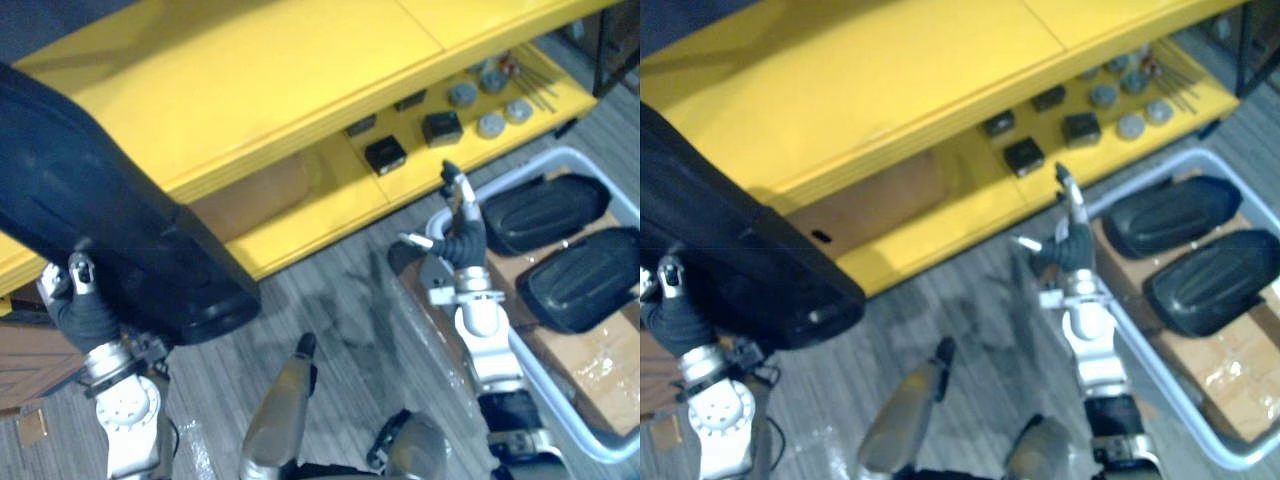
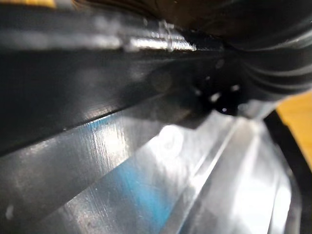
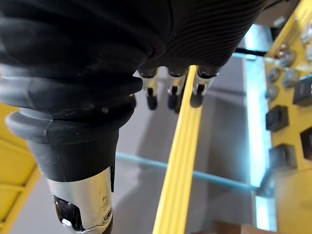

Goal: Walk over and take plastic housings, then place them on the shelf

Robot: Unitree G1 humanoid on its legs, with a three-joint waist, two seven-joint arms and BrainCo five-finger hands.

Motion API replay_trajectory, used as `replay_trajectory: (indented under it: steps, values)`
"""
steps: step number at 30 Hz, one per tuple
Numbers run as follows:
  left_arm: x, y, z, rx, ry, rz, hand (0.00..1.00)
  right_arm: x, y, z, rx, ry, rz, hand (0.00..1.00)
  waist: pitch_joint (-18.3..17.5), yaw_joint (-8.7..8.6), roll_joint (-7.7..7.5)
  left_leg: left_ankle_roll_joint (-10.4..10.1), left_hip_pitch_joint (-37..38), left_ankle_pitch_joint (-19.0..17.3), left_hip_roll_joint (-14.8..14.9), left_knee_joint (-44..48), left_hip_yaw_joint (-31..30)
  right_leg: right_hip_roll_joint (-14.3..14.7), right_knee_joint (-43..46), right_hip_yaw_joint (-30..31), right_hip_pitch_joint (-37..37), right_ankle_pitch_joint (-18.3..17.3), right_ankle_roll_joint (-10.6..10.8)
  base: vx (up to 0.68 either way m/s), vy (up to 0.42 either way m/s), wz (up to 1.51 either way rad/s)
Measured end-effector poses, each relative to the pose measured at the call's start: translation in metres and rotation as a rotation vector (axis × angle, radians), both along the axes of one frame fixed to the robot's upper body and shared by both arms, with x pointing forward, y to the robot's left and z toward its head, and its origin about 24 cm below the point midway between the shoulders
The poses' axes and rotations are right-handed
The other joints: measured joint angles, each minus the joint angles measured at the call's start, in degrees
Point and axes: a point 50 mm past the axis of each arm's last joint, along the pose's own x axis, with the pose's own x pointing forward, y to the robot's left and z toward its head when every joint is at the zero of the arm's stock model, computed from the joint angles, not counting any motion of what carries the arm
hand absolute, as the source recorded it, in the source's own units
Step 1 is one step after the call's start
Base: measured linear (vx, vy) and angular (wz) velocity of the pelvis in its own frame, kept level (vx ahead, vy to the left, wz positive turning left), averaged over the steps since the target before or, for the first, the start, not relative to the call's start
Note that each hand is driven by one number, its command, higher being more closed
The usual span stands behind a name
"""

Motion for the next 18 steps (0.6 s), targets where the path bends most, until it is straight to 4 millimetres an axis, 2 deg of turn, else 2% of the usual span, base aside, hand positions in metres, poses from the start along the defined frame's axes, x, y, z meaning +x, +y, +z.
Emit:
replay_trajectory:
  steps: [1,2,3,4,5,6,7,8,9,10,12,13,14,15,16,17,18]
  values:
    - [-0.004,0.002,0.000,0.005,0.001,0.014,1.00,-0.004,-0.002,-0.006,0.020,0.020,-0.017,0.00,-0.77,0.07,-0.54,1.22,0.71,-1.16,0.10,0.93,1.79,0.41,-0.39,-0.48,1.61,1.75,0.81,0.25,0.049,0.45]
    - [-0.010,0.006,0.001,0.008,-0.004,0.048,1.00,-0.010,-0.006,-0.012,0.032,0.036,-0.037,0.00,-2.14,0.18,-0.12,1.03,1.35,-4.20,-0.13,2.01,2.62,-0.54,4.82,2.09,0.21,4.40,-3.19,0.26,0.112,0.30]
    - [-0.013,0.009,0.002,0.013,-0.005,0.080,1.00,-0.011,-0.006,-0.014,0.032,0.039,-0.048,0.00,-2.26,0.17,-0.08,1.76,2.63,-5.38,-0.27,2.55,2.46,-2.02,11.54,5.43,-2.87,8.05,-8.90,0.32,0.160,0.23]
    - [-0.018,0.012,0.000,0.027,0.012,0.113,1.00,-0.012,-0.003,-0.015,0.031,0.041,-0.050,0.00,-2.83,0.09,0.19,2.29,5.03,-6.29,-0.31,1.95,2.29,-2.71,17.07,8.90,-5.54,15.94,-12.11,0.31,0.213,0.09]
    - [-0.022,0.012,0.000,0.045,0.025,0.120,1.00,-0.012,-0.002,-0.016,0.036,0.045,-0.051,0.00,-4.48,-0.27,0.23,2.98,7.35,-6.69,-0.27,0.31,1.38,-2.65,19.91,11.27,-7.19,23.85,-11.68,0.33,0.141,0.10]
    - [-0.022,0.011,0.002,0.054,0.022,0.115,1.00,-0.013,-0.002,-0.016,0.042,0.046,-0.052,0.00,-5.36,-0.36,0.24,3.38,8.36,-6.94,-0.14,-0.39,0.79,-2.10,21.14,12.24,-7.88,22.46,-10.99,0.39,0.113,0.26]
    - [-0.020,0.009,0.007,0.062,-0.001,0.103,1.00,-0.013,-0.003,-0.016,0.047,0.044,-0.053,0.00,-6.38,-0.49,0.34,3.85,10.58,-7.26,0.02,-2.03,-0.83,0.17,21.42,13.69,-9.27,18.26,-10.24,0.31,0.070,0.34]
    - [-0.018,0.008,0.010,0.063,-0.017,0.096,1.00,-0.013,-0.005,-0.015,0.069,0.043,-0.050,0.00,-6.54,-0.79,0.55,3.89,11.78,-7.29,0.15,-2.99,-1.91,1.69,20.37,13.91,-9.61,16.54,-9.85,0.35,0.061,0.58]
    - [-0.016,0.007,0.013,0.062,-0.035,0.089,1.00,-0.013,-0.010,-0.013,0.102,0.038,-0.057,0.00,-6.94,-1.68,0.86,3.89,13.96,-7.28,0.34,-4.98,-3.81,4.70,16.01,14.42,-10.65,13.63,-8.85,0.30,0.018,0.68]
    - [-0.013,0.006,0.015,0.058,-0.046,0.085,1.00,-0.015,-0.017,-0.011,0.118,0.027,-0.082,0.00,-8.17,-1.94,0.96,3.87,15.25,-7.33,0.47,-6.57,-4.73,7.06,9.58,15.13,-12.84,12.36,-8.19,0.29,-0.004,0.66]
    - [-0.011,0.006,0.016,0.053,-0.050,0.077,1.00,-0.016,-0.029,-0.006,0.132,0.009,-0.109,0.00,-9.66,-2.06,0.95,3.40,17.51,-8.06,0.51,-7.62,-5.60,8.77,-0.31,15.71,-15.30,12.68,-7.83,0.31,-0.052,0.47]
    - [-0.010,0.006,0.015,0.047,-0.039,0.076,1.00,-0.017,-0.036,-0.004,0.132,0.007,-0.119,0.00,-9.88,-2.35,1.00,2.55,19.07,-8.59,0.52,-7.69,-6.36,9.08,-5.72,15.92,-15.67,13.67,-6.72,0.39,-0.118,0.55]
    - [-0.010,0.006,0.014,0.046,-0.031,0.076,1.00,-0.017,-0.038,-0.004,0.127,0.014,-0.124,0.00,-10.22,-2.80,0.82,2.01,19.73,-8.93,0.54,-7.72,-6.70,9.20,-8.39,16.27,-15.60,14.74,-6.57,0.45,-0.220,0.91]
    - [-0.010,0.005,0.013,0.047,-0.015,0.068,1.00,-0.016,-0.040,-0.005,0.128,0.028,-0.112,0.00,-12.26,-3.44,-0.46,-0.13,20.71,-10.36,0.63,-7.79,-6.70,9.78,-15.60,16.87,-15.02,21.52,-6.72,0.38,-0.243,0.80]
    - [-0.011,0.005,0.013,0.053,-0.010,0.063,1.00,-0.016,-0.040,-0.005,0.130,0.031,-0.106,0.00,-13.30,-3.36,-1.31,-0.59,20.67,-11.16,0.55,-7.57,-6.72,9.91,-17.40,16.97,-14.95,25.47,-6.85,0.38,-0.311,0.80]
    - [-0.009,0.003,0.009,0.037,0.001,0.053,1.00,-0.015,-0.042,-0.003,0.125,0.034,-0.092,0.00,-14.30,-3.31,-0.59,-1.05,20.70,-12.70,1.70,-7.25,-7.31,10.66,-17.81,16.63,-14.41,27.43,-5.10,0.18,-0.186,0.36]
    - [-0.009,0.000,0.005,0.016,0.018,0.044,1.00,-0.015,-0.044,-0.003,0.117,0.043,-0.086,0.00,-15.01,-2.94,0.77,-1.63,20.80,-12.99,3.25,-7.19,-7.76,12.08,-18.27,15.99,-13.64,27.59,-5.40,0.31,-0.248,0.42]
